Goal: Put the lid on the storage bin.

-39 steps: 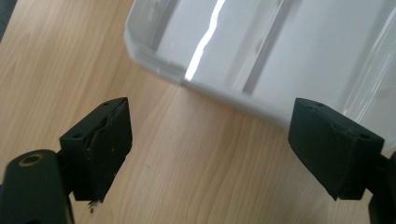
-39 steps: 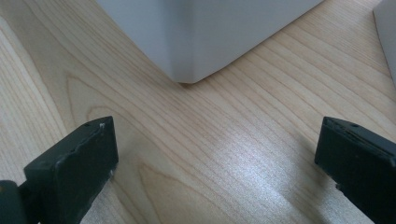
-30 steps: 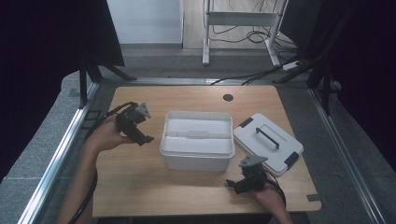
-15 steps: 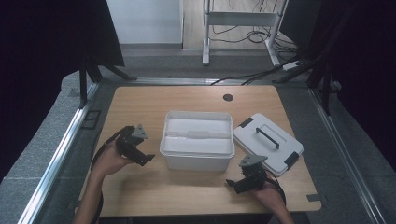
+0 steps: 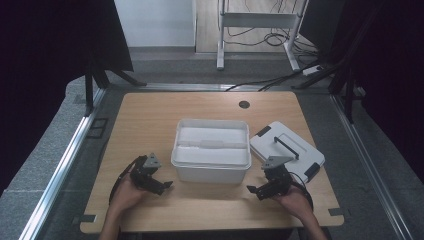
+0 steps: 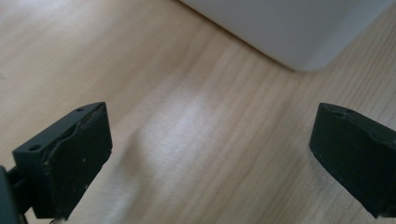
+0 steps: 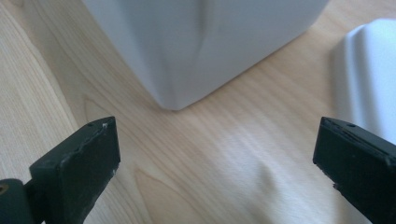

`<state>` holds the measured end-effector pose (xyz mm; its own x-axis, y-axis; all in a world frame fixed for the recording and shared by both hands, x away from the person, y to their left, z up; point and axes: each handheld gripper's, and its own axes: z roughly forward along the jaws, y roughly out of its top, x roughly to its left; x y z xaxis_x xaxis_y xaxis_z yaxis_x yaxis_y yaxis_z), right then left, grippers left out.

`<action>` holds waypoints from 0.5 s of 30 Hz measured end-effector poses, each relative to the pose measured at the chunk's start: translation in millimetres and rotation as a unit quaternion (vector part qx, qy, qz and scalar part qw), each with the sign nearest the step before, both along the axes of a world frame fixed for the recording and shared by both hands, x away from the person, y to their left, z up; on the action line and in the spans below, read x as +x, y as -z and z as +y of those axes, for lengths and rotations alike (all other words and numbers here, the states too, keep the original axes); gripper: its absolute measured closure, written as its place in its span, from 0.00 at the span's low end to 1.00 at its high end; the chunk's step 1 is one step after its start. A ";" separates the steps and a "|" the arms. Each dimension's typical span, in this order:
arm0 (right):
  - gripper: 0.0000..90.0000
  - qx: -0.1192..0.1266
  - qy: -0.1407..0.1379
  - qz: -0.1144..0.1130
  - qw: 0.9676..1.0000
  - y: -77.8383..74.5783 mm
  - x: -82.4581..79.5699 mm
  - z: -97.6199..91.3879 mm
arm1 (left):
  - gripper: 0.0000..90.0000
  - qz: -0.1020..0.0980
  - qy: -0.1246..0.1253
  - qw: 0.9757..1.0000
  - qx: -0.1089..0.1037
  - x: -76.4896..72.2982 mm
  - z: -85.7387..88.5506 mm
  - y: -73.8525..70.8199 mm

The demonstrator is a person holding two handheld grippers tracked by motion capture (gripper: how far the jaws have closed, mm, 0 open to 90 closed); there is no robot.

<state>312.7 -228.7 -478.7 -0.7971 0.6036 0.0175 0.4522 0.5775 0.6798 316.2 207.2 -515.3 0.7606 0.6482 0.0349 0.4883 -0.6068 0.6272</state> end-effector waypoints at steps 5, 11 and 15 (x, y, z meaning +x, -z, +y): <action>0.02 -0.021 0.010 0.002 1.000 -23.9 17.2 -10.8 | 0.00 0.010 -0.010 0.999 -0.041 -3.0 -0.6 6.6; 0.03 -0.029 0.020 0.004 0.999 -40.2 33.2 -19.6 | 0.00 0.011 -0.014 0.999 -0.041 -3.5 -0.8 6.7; 0.03 -0.040 0.030 0.002 0.999 -54.5 49.4 -26.2 | 0.00 0.011 -0.014 0.999 -0.041 -3.5 -0.8 6.7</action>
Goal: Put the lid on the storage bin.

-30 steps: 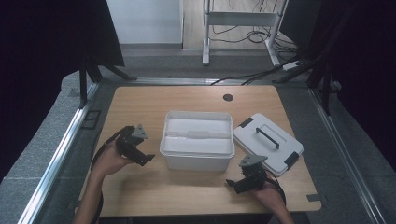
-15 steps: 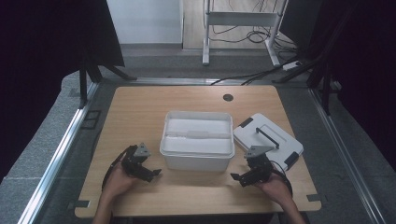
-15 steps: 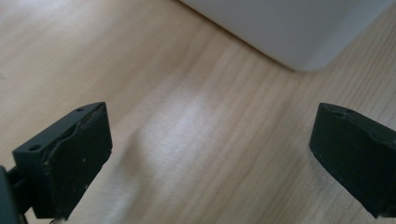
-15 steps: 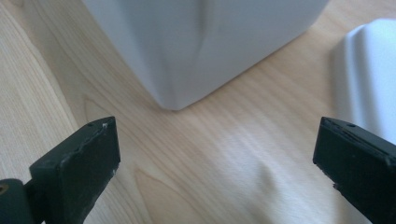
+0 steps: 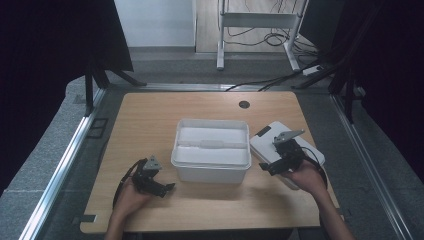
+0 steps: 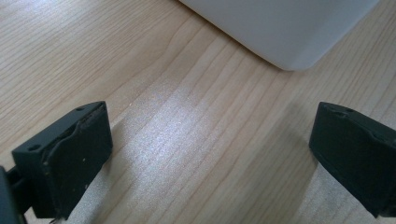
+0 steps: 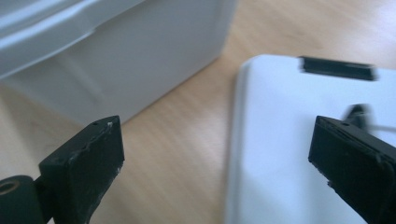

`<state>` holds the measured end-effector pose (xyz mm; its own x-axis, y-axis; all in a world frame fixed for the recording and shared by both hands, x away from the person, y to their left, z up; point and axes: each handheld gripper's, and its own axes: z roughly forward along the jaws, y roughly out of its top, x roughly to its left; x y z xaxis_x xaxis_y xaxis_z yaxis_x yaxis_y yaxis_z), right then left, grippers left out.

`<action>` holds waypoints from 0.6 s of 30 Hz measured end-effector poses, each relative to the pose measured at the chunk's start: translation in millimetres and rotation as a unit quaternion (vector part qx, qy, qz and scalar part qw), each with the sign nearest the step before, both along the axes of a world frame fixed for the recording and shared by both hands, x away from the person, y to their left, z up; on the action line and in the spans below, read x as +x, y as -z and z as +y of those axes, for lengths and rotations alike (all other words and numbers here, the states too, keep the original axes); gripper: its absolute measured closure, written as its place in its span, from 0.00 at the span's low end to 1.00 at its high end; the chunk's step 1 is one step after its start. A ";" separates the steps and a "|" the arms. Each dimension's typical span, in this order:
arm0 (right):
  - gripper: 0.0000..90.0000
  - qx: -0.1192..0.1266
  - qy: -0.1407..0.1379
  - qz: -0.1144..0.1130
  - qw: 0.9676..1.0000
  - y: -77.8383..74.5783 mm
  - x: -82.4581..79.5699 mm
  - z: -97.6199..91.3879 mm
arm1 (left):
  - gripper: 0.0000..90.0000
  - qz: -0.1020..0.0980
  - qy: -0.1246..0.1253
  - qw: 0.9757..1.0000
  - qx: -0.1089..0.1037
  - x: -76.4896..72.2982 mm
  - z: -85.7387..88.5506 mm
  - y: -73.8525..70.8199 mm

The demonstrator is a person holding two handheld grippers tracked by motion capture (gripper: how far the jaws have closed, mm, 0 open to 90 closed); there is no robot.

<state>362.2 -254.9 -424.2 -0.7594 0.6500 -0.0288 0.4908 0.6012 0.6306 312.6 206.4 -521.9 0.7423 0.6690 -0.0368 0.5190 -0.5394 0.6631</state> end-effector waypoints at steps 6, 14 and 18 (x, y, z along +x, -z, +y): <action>0.11 -0.038 0.023 0.005 0.999 -15.9 32.9 -11.9 | 0.00 0.000 0.000 1.000 0.000 0.0 -0.1 0.0; 0.33 -0.141 0.061 0.062 0.986 -8.9 74.5 -23.1 | 0.00 0.000 -0.003 1.000 0.000 -0.1 -0.2 0.0; 0.49 -0.194 0.058 0.107 0.974 2.4 86.7 -24.5 | 0.00 0.000 -0.004 1.000 -0.001 -0.2 -0.4 0.0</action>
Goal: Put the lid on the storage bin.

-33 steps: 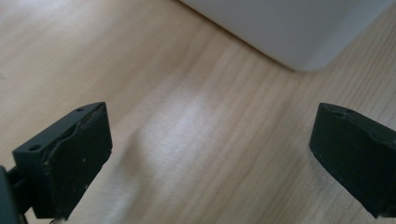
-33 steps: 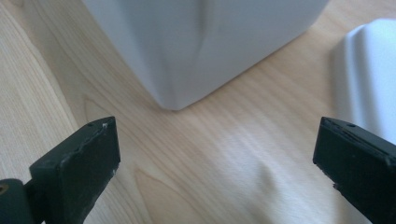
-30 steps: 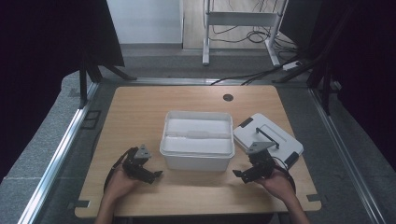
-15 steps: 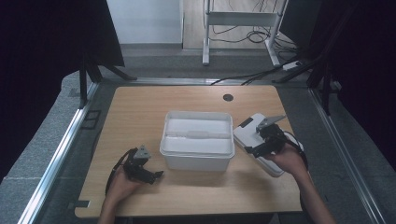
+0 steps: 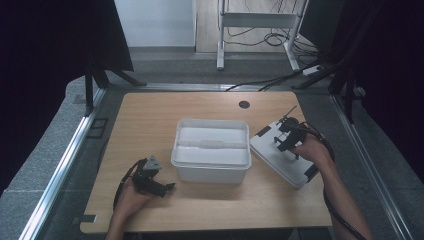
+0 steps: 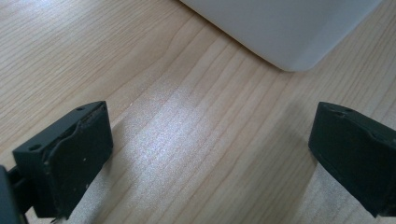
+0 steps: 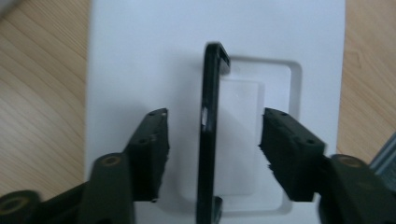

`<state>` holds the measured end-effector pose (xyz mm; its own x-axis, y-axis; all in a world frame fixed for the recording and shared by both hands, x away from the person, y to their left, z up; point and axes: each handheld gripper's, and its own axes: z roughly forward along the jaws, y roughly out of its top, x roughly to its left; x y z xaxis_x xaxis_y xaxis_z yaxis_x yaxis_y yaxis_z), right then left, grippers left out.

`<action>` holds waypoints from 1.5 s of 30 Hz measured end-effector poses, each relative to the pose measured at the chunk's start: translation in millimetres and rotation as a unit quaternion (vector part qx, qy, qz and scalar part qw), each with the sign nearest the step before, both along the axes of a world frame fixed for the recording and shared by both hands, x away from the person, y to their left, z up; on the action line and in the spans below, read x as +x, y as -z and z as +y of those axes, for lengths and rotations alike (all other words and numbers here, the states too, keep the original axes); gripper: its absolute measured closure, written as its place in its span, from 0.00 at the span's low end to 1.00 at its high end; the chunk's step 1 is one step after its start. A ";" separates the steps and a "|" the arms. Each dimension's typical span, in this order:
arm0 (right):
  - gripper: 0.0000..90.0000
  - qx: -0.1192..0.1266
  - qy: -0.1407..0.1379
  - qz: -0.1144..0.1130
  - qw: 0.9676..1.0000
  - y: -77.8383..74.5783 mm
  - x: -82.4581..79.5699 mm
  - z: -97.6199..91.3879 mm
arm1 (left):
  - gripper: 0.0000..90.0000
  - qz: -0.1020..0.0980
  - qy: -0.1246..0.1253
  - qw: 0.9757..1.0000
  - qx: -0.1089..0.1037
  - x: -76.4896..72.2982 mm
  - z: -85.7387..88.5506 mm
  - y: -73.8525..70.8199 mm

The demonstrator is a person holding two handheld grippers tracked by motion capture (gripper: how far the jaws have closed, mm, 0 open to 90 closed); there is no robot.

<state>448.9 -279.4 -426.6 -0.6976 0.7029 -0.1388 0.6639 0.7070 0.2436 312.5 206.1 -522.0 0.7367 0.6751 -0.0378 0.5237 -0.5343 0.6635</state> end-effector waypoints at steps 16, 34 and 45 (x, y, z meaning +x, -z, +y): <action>0.93 -0.059 -0.061 0.070 0.994 -1.4 16.8 -4.6 | 0.00 0.000 -0.003 1.000 -0.001 -0.2 -0.2 0.0; 0.93 -0.053 -0.197 0.038 0.978 -91.7 -6.1 -23.7 | 0.00 0.000 -0.003 1.000 -0.001 -0.3 -0.2 0.0; 0.93 -0.011 -0.244 0.028 0.969 -142.2 -19.9 -8.9 | 0.00 0.000 -0.002 1.000 -0.001 -0.2 -0.1 -0.1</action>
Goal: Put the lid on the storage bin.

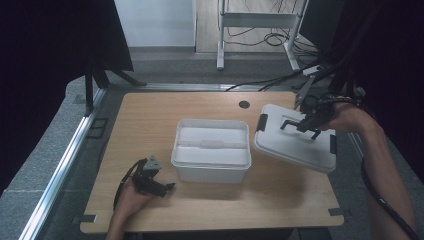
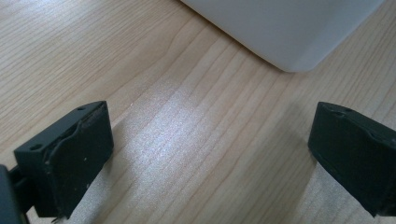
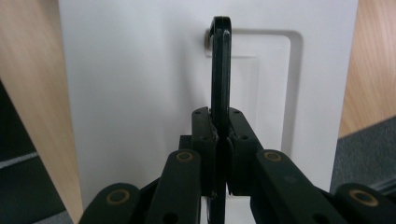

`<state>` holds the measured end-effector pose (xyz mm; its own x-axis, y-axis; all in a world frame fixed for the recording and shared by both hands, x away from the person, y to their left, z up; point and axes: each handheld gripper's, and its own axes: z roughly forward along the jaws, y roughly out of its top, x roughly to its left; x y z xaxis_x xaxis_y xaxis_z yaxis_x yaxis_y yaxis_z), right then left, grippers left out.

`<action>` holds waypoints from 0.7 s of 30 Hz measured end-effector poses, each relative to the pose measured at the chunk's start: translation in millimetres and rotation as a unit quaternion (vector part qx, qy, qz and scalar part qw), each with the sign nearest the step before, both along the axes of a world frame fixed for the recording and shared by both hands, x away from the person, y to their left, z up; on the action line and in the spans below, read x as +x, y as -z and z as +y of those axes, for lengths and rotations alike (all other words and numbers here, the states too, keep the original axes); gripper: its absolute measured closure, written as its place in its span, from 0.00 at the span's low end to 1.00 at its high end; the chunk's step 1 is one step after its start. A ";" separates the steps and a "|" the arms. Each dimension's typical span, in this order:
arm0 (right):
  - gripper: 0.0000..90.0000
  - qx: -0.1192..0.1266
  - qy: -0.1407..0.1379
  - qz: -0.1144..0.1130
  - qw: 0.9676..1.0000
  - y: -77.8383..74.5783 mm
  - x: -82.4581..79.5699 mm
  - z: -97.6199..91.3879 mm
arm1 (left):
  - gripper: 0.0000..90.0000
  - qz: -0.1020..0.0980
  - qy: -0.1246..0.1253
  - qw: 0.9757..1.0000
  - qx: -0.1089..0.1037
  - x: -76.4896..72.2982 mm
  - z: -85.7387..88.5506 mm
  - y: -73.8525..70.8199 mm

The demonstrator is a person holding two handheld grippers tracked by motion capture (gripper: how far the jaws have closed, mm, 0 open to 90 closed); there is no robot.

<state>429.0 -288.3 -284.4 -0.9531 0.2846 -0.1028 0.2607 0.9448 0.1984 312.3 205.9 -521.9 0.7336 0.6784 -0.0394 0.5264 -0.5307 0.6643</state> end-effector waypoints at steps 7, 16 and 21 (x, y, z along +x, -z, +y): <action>0.93 0.012 -0.041 0.007 0.999 -9.8 -1.9 45.7 | 0.00 0.000 0.000 1.000 0.000 0.0 0.0 0.0; 0.93 0.006 -0.084 0.004 0.996 -2.2 0.6 100.7 | 0.00 0.000 0.000 1.000 0.000 0.0 0.0 0.0; 0.93 0.003 -0.099 0.002 0.995 1.2 1.9 133.3 | 0.00 0.000 0.000 1.000 0.000 -0.1 0.0 0.0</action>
